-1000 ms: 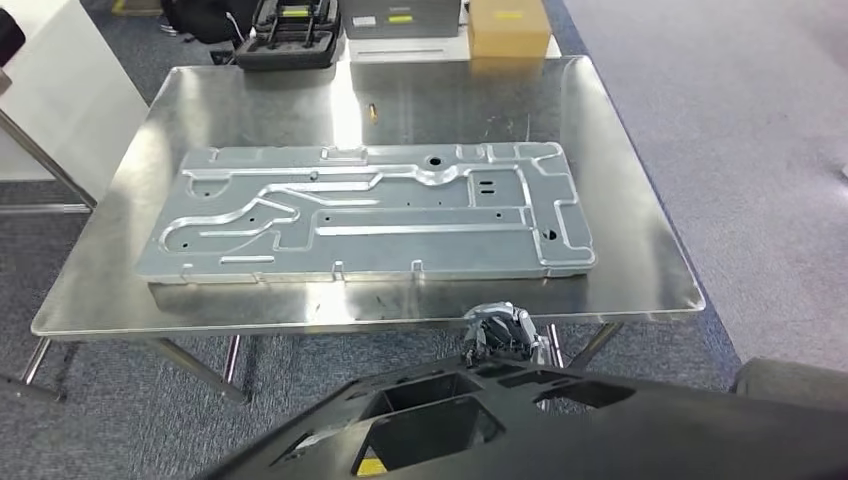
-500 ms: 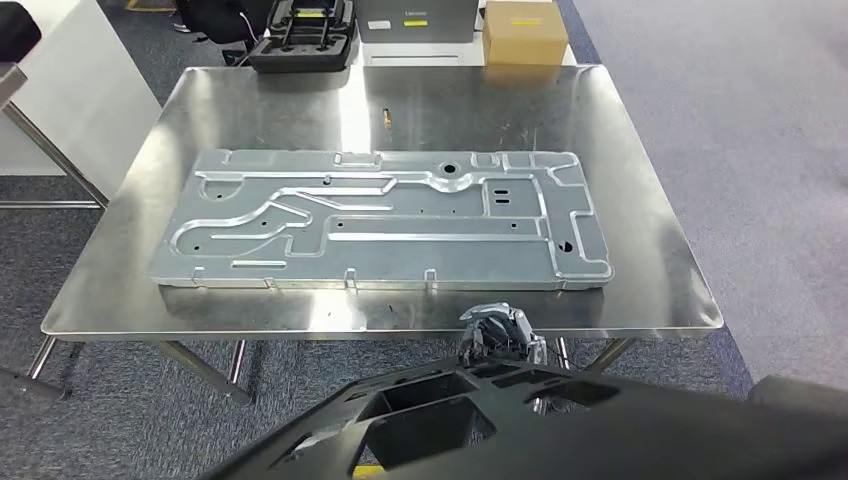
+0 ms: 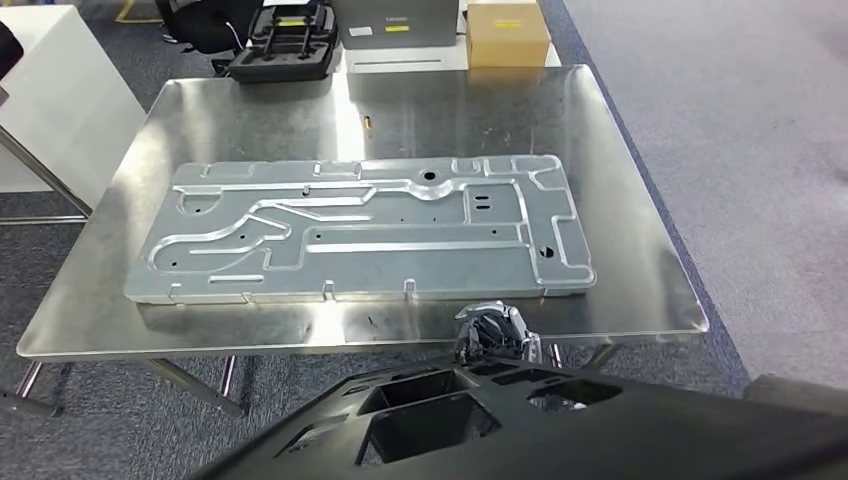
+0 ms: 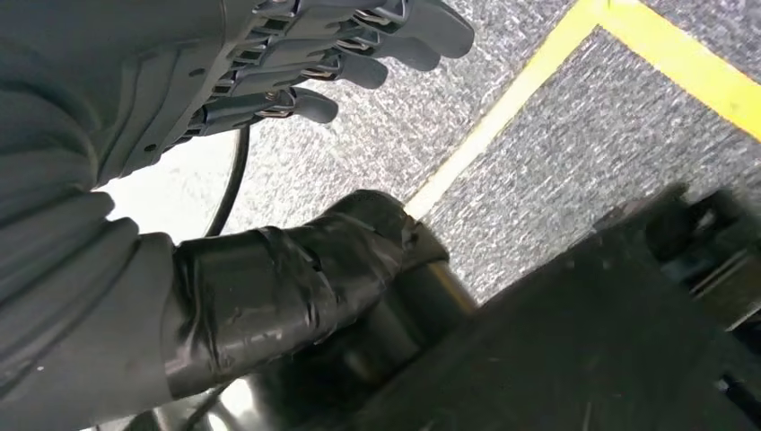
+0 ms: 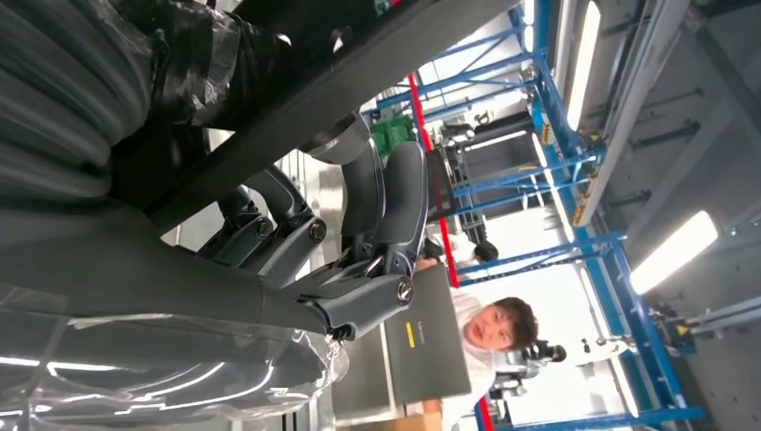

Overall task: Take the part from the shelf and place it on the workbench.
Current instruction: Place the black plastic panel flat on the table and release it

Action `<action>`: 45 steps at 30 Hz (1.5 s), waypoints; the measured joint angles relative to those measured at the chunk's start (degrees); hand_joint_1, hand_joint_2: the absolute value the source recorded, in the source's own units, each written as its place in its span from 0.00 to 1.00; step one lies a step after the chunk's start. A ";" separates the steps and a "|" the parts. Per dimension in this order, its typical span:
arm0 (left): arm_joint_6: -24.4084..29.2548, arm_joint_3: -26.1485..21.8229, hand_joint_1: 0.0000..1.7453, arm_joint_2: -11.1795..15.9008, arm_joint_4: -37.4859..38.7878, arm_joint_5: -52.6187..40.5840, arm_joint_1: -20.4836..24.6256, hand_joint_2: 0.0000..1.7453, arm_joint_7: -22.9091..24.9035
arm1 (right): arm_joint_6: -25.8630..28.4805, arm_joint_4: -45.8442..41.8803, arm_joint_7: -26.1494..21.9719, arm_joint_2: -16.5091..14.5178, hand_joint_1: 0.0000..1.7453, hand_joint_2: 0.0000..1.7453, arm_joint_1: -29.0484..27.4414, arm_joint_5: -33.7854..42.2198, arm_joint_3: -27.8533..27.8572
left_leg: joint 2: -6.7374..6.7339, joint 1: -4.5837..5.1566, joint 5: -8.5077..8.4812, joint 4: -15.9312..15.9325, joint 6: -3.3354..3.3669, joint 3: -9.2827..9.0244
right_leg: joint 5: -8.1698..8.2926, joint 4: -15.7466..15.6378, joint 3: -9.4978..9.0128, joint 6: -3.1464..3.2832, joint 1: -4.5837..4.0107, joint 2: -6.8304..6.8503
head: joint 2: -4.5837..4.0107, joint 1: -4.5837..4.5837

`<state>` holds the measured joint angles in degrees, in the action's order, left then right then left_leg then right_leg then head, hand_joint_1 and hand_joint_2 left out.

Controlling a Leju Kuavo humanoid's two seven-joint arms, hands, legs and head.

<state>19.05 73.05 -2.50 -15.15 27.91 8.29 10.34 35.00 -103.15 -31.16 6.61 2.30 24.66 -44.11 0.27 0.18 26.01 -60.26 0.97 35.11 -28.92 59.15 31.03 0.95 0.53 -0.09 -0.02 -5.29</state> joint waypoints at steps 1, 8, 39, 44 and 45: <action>0.00 0.00 0.00 0.03 0.00 0.01 0.00 1.00 -0.02 | -0.02 0.03 -0.01 0.01 1.00 1.00 0.00 0.05 0.00 | -0.01 0.24 0.21 1.09 0.26 -0.57 | -0.07 -0.18 -0.11 -0.28 0.03 0.03 | 0.00 0.03; 0.02 0.00 0.00 0.23 0.00 0.02 -0.15 1.00 -0.46 | -0.29 0.21 -0.01 0.05 1.00 1.00 0.16 0.08 0.00 | 0.03 -0.20 0.37 3.73 1.43 -2.94 | -4.49 8.92 4.33 -1.72 0.03 0.13 | 0.00 0.14; 1.03 1.84 0.00 0.53 0.07 -5.64 -0.04 1.00 -3.65 | 4.40 2.37 37.26 6.59 1.00 1.00 10.91 -37.46 8.10 | 0.00 -0.36 -0.21 3.11 1.31 -1.74 | -2.73 9.30 6.90 -1.92 -0.04 -0.27 | 0.00 0.60; 5.12 2.80 0.00 0.43 0.07 -6.36 -0.15 1.00 -5.89 | 4.45 3.14 47.90 11.23 1.00 1.00 12.06 -50.43 12.91 | 0.12 -0.29 0.13 2.58 1.41 -1.77 | 0.03 9.09 6.75 -2.31 0.18 -0.20 | 0.00 0.89; 5.73 2.87 0.00 0.39 0.07 -6.28 -0.10 1.00 -6.16 | 4.46 3.30 49.95 12.32 1.00 1.00 12.18 -52.79 14.05 | 0.17 -0.16 0.33 2.23 1.27 -1.67 | 1.50 5.25 4.94 -2.26 0.13 -0.18 | 0.00 0.92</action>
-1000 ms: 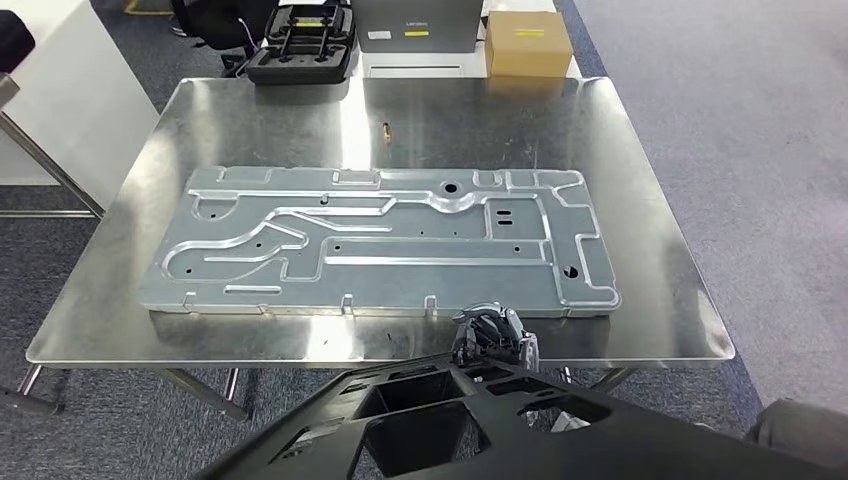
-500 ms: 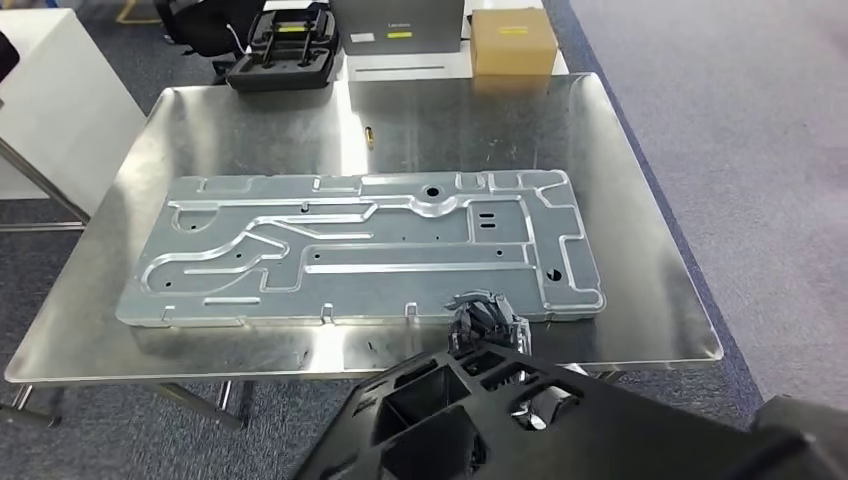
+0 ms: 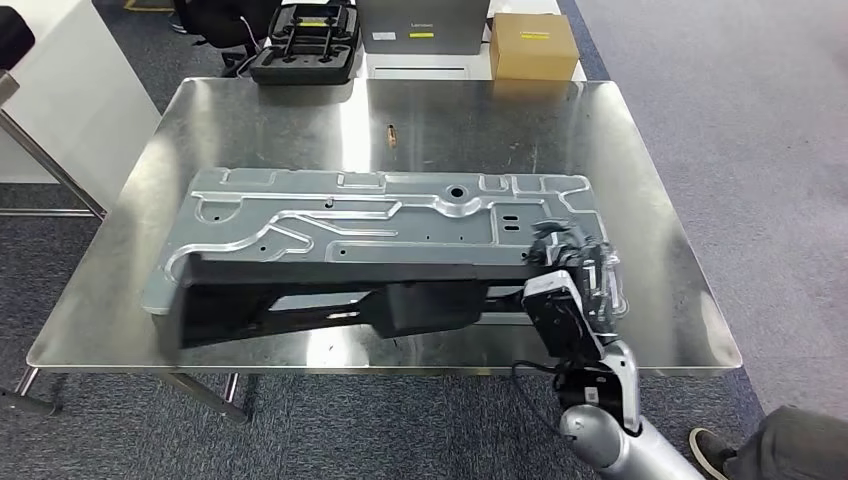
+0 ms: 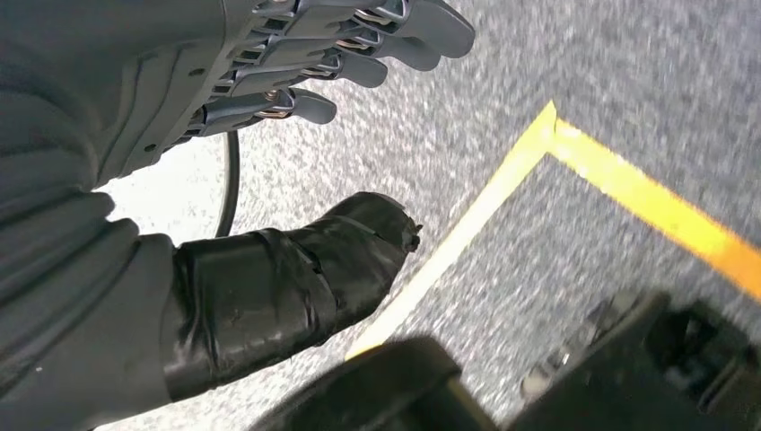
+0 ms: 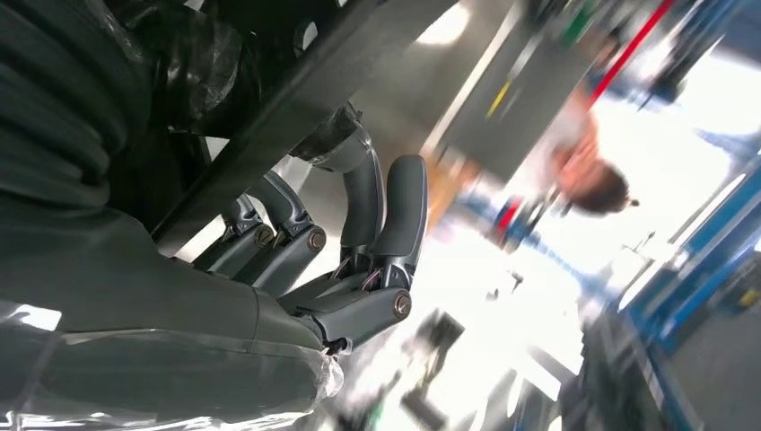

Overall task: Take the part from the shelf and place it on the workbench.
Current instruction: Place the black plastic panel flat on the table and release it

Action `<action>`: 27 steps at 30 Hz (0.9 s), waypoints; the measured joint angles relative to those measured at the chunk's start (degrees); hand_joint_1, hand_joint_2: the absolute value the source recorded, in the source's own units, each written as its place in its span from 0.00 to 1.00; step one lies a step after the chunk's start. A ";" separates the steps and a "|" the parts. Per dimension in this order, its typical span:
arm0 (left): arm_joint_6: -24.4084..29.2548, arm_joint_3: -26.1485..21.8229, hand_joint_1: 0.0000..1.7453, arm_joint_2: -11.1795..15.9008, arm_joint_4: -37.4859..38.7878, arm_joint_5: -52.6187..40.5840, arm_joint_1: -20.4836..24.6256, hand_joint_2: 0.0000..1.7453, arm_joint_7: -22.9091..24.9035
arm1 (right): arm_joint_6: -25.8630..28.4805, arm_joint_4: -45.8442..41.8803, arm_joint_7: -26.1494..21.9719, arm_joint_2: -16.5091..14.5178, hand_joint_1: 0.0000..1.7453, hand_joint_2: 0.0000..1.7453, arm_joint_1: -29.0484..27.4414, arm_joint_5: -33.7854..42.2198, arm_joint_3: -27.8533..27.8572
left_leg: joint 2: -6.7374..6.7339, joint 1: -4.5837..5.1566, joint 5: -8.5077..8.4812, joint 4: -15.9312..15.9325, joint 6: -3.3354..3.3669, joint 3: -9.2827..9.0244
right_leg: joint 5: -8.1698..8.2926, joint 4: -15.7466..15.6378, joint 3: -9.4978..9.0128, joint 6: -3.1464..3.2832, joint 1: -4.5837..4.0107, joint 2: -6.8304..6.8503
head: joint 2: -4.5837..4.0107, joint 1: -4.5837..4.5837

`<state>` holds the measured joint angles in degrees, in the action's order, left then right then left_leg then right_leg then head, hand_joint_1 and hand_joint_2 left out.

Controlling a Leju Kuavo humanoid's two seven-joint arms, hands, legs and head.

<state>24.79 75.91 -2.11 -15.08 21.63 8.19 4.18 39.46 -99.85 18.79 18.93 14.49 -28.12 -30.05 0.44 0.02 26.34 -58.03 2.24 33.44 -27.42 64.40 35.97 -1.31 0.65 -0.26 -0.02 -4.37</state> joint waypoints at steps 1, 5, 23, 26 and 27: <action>0.41 0.06 0.00 -0.05 0.00 0.04 0.07 1.00 -0.17 | 0.01 0.13 2.01 1.05 1.00 1.00 0.10 -1.83 1.28 | 0.06 0.11 0.17 -0.34 -0.17 0.18 | 0.86 -2.91 -1.37 0.14 -0.04 0.00 | 0.00 0.01; 0.50 0.21 0.00 -0.26 0.00 -0.01 0.17 1.00 -0.29 | -0.05 0.90 9.97 5.89 1.00 1.00 0.10 -4.62 6.12 | 0.14 0.28 0.42 -0.91 -0.95 0.74 | 0.98 -5.14 -2.20 1.08 -0.06 -0.07 | 0.00 -0.02; -3.83 0.43 0.00 -0.75 0.00 1.07 0.86 1.00 -1.02 | -6.87 2.17 20.67 19.65 1.00 1.00 -2.80 -24.42 14.17 | -0.06 0.14 -0.82 0.59 0.61 0.65 | -2.37 -1.26 -1.05 0.04 0.18 0.04 | -0.01 0.09; -3.82 0.43 0.00 -0.85 0.00 1.12 0.92 1.00 -0.92 | -9.89 2.33 20.98 20.47 1.00 1.00 -3.06 -27.82 14.34 | -0.06 0.19 -0.71 0.59 0.95 0.57 | -6.22 8.52 3.87 -0.51 0.45 0.03 | 0.00 0.26; -3.82 0.43 0.00 -0.86 0.00 1.14 0.89 1.00 -0.83 | -10.91 2.39 21.01 20.64 1.00 1.00 -3.12 -28.99 14.34 | -0.04 0.16 -0.63 0.52 0.93 0.55 | -5.88 9.54 4.57 -0.75 0.68 0.05 | 0.00 0.27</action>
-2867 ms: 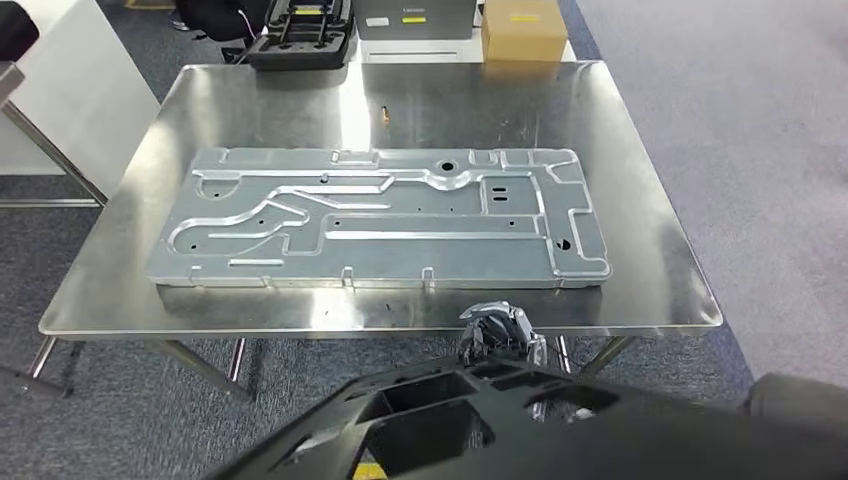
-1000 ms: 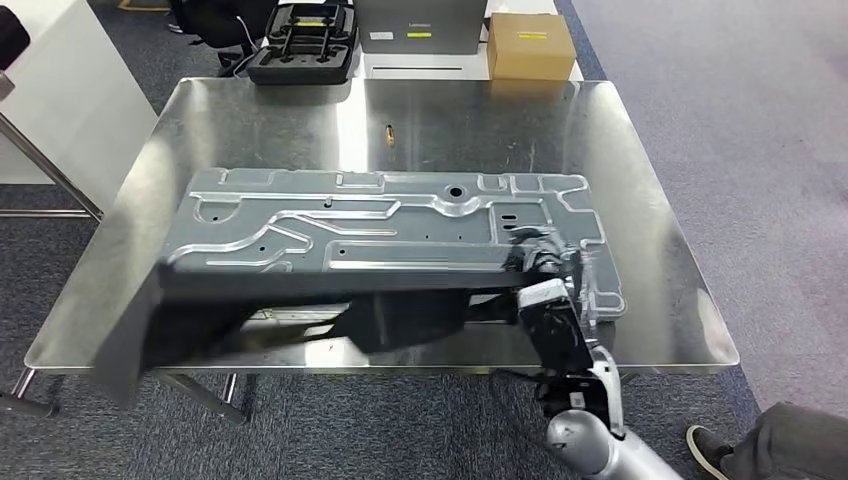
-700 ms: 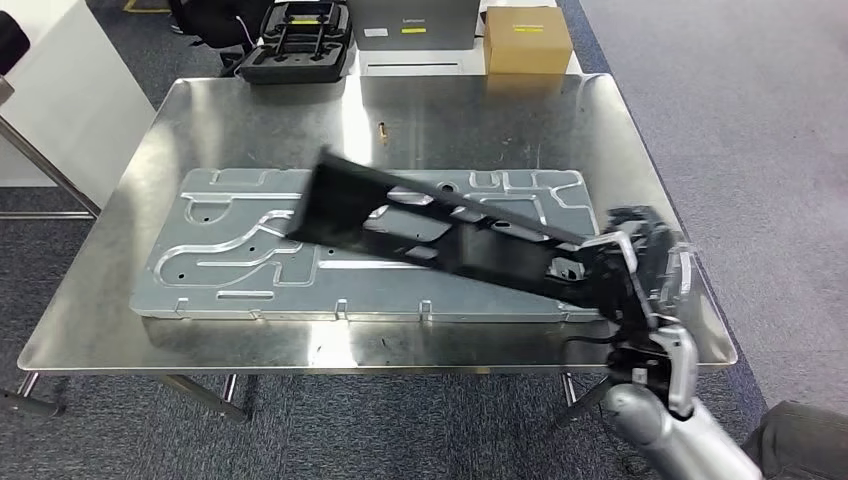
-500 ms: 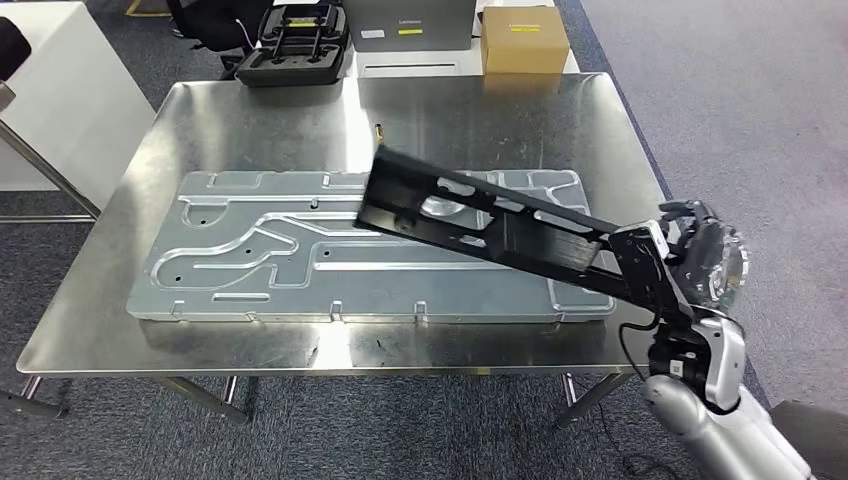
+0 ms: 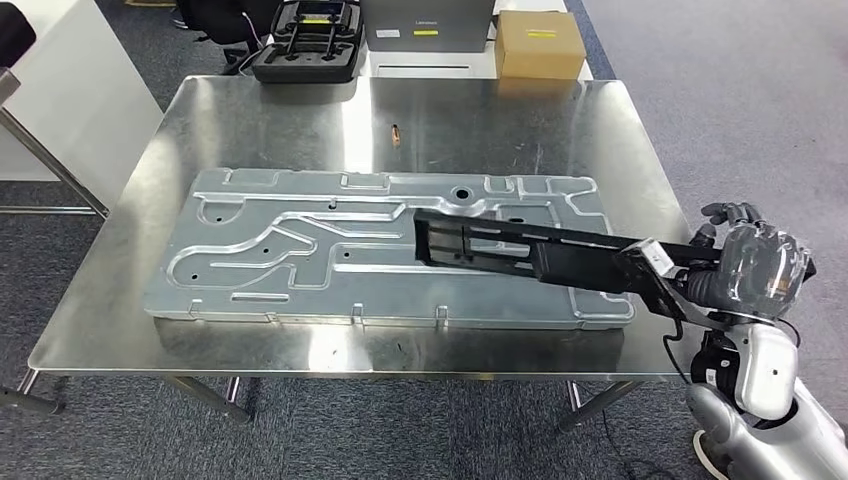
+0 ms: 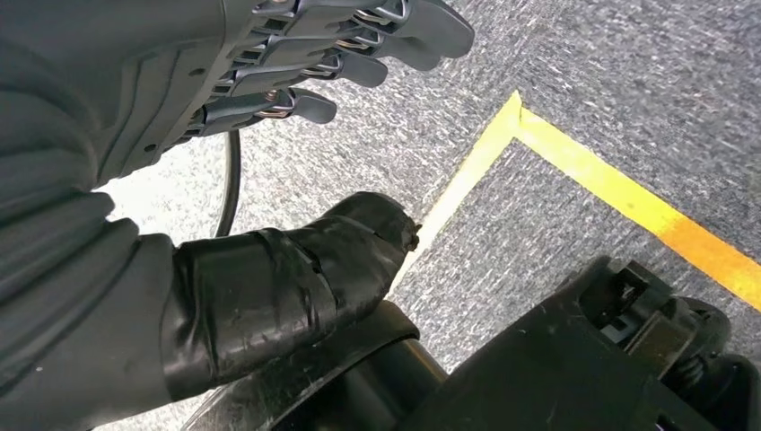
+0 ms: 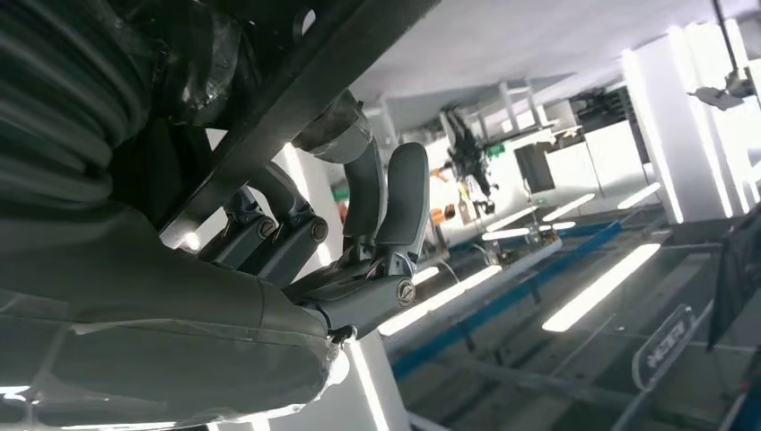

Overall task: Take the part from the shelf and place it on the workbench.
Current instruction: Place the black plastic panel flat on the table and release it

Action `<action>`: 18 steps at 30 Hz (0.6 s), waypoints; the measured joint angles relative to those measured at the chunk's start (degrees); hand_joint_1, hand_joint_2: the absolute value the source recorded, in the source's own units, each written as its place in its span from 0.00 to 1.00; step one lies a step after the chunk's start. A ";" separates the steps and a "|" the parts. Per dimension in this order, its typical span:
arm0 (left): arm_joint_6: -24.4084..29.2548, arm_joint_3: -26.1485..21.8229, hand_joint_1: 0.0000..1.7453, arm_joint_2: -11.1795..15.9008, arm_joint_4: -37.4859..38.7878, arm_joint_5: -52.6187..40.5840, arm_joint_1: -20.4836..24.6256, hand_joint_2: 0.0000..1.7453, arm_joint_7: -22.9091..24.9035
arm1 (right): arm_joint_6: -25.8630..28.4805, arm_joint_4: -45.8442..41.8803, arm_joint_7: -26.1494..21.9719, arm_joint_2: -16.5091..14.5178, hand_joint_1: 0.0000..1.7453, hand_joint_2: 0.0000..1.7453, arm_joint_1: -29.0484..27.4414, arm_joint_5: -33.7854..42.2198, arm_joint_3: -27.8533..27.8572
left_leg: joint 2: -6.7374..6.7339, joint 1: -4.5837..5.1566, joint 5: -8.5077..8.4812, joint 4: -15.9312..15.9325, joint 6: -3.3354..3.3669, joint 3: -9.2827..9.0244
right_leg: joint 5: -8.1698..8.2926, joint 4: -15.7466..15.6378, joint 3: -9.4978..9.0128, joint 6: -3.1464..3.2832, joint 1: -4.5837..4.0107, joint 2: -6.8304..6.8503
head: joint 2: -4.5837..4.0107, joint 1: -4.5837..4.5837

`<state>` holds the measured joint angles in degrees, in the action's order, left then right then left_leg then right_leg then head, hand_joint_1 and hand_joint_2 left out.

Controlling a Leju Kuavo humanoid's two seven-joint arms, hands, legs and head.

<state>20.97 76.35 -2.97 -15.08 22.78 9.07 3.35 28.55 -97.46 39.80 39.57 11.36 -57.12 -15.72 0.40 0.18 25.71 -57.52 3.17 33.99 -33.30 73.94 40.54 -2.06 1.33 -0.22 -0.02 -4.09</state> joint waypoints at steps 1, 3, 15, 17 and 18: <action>-0.01 0.00 0.00 0.00 0.00 0.01 -0.03 1.00 0.13 | -1.17 0.04 0.02 0.20 1.00 1.00 0.08 -1.24 0.00 | 0.03 -0.08 0.13 -0.17 -0.11 -0.02 | 1.36 -1.11 -0.31 -0.27 0.29 0.02 | 0.00 0.02; -0.02 0.00 0.00 0.01 0.01 0.01 -0.04 1.00 0.42 | -3.50 0.07 -0.09 0.63 1.00 1.00 0.85 -3.75 -0.04 | 0.13 -0.25 0.66 -0.89 -0.61 0.05 | 5.03 -7.51 -3.15 -0.89 0.92 0.00 | 0.00 0.07; 0.33 0.05 0.00 0.01 0.07 0.03 0.13 1.00 0.67 | -17.68 -1.05 -7.10 1.50 1.00 1.00 8.10 -20.42 -3.82 | 0.01 -0.29 7.99 -17.73 -2.84 8.26 | 6.50 -13.10 -5.64 2.25 0.06 0.25 | 0.00 0.05; 0.33 0.10 0.00 0.01 0.07 0.03 0.12 1.00 0.65 | -25.23 -1.05 -11.42 1.99 1.00 1.00 10.34 -25.20 -6.16 | 0.02 -0.10 5.32 -14.75 -2.21 7.02 | 6.51 -13.10 -5.68 2.29 -0.21 0.10 | 0.00 0.05; 0.29 0.13 0.00 0.02 0.07 0.03 0.21 1.00 0.63 | -28.54 -1.11 -13.34 2.33 1.00 1.00 11.51 -27.01 -7.60 | 0.02 0.13 3.45 -10.84 -1.72 5.19 | 6.52 -13.11 -5.71 2.30 -0.27 0.06 | 0.00 0.05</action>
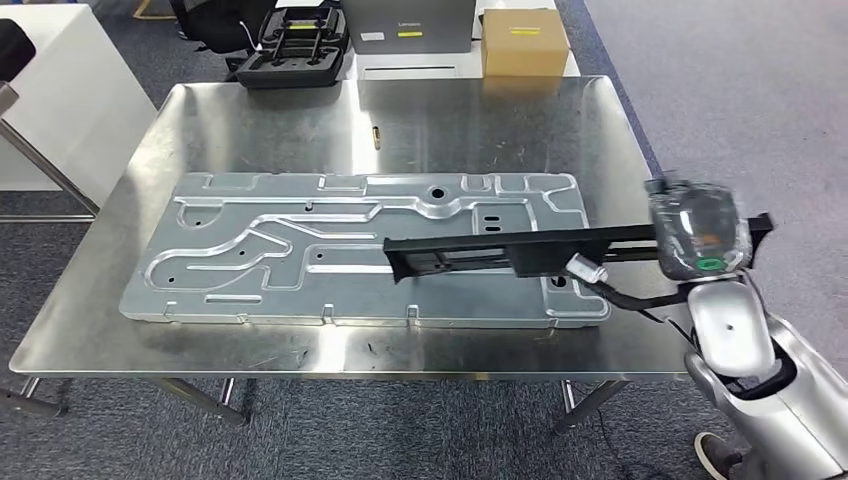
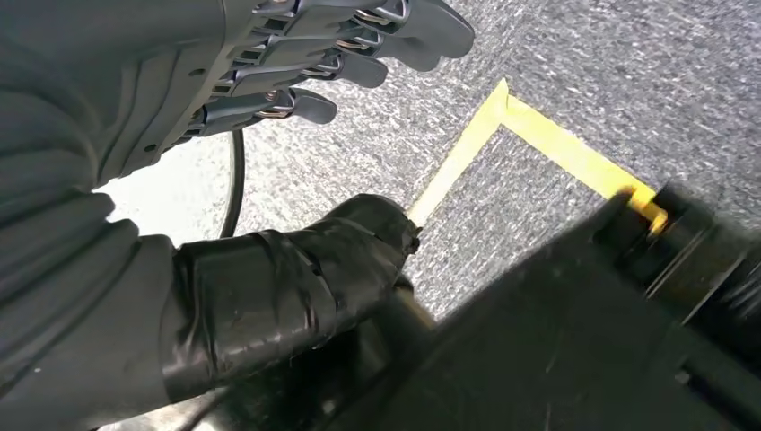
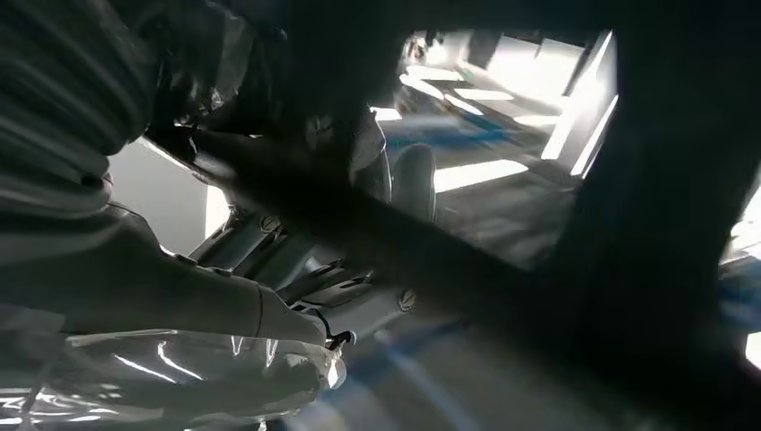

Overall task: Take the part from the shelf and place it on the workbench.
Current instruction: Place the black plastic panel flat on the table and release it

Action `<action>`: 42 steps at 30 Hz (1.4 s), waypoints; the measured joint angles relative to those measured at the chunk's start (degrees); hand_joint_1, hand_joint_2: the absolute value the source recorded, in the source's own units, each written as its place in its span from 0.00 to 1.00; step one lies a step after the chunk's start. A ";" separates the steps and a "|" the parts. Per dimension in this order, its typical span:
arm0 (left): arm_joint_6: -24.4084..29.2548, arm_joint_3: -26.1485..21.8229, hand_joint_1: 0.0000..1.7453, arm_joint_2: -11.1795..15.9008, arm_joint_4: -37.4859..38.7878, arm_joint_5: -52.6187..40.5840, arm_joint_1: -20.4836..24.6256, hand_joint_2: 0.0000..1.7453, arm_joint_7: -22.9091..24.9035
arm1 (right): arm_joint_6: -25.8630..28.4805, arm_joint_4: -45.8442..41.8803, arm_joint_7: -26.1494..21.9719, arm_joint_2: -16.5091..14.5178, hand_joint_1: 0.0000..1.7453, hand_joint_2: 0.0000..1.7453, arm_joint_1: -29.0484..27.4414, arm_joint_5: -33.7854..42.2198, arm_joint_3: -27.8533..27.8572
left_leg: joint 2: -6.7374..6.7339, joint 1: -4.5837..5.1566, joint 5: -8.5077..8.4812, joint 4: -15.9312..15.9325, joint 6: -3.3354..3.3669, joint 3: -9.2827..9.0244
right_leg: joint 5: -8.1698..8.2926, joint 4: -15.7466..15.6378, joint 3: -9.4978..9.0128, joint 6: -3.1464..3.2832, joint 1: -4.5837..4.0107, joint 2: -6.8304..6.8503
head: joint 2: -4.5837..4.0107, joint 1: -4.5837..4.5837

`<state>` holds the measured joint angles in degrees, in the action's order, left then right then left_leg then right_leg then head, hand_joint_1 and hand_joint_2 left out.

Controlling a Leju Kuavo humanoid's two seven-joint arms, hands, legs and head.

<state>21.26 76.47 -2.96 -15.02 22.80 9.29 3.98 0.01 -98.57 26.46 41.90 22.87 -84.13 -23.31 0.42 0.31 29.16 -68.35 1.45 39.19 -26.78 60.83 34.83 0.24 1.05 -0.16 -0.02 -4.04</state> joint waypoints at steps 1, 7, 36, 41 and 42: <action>-0.06 0.03 0.00 0.01 0.00 -0.01 0.13 1.00 -0.02 | -2.64 -0.09 -1.41 0.36 1.00 1.00 1.03 -1.24 -1.44 | -0.04 0.27 -1.36 3.72 0.42 -1.83 | 0.00 0.01 0.01 -0.05 -0.12 0.01 | 0.00 0.01; -0.06 0.16 0.00 0.01 0.02 0.62 0.38 1.00 -0.11 | -7.05 -0.45 -3.00 1.98 1.00 1.00 4.76 -1.86 -6.98 | 0.00 0.68 -3.56 10.22 1.47 -4.56 | -0.14 -0.21 0.19 -1.33 -0.02 0.30 | 0.00 0.11; 0.44 0.68 0.00 -0.42 0.10 0.30 -0.04 0.00 4.23 | -19.93 -2.78 0.22 8.33 0.00 0.00 12.14 0.05 -18.26 | -0.04 0.31 -2.83 9.08 0.63 -4.00 | 0.49 -0.91 0.04 -1.24 0.13 0.11 | 0.00 0.17; 0.36 0.68 0.00 -0.39 0.11 0.35 -0.22 0.00 4.17 | -22.30 -2.67 2.95 9.94 0.00 0.00 11.19 1.80 -18.16 | -0.15 0.28 -3.52 10.46 1.95 -4.78 | -5.15 9.37 4.73 -1.92 0.15 0.09 | 0.00 0.38; 0.36 0.68 0.00 -0.38 0.11 0.39 -0.29 0.00 4.17 | -22.47 -2.61 3.10 10.09 0.00 0.00 10.92 1.93 -18.15 | -0.15 0.32 -3.48 10.42 2.02 -4.78 | -5.93 12.18 6.15 -2.01 0.14 0.09 | 0.00 0.39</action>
<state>21.62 77.15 -3.34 -14.91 23.20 9.00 8.15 -22.46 -101.19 29.57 51.99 33.80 -82.20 -41.46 0.27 0.62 25.68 -57.93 3.47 34.40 -32.72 73.01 40.98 -1.78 1.20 -0.07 -0.02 -3.65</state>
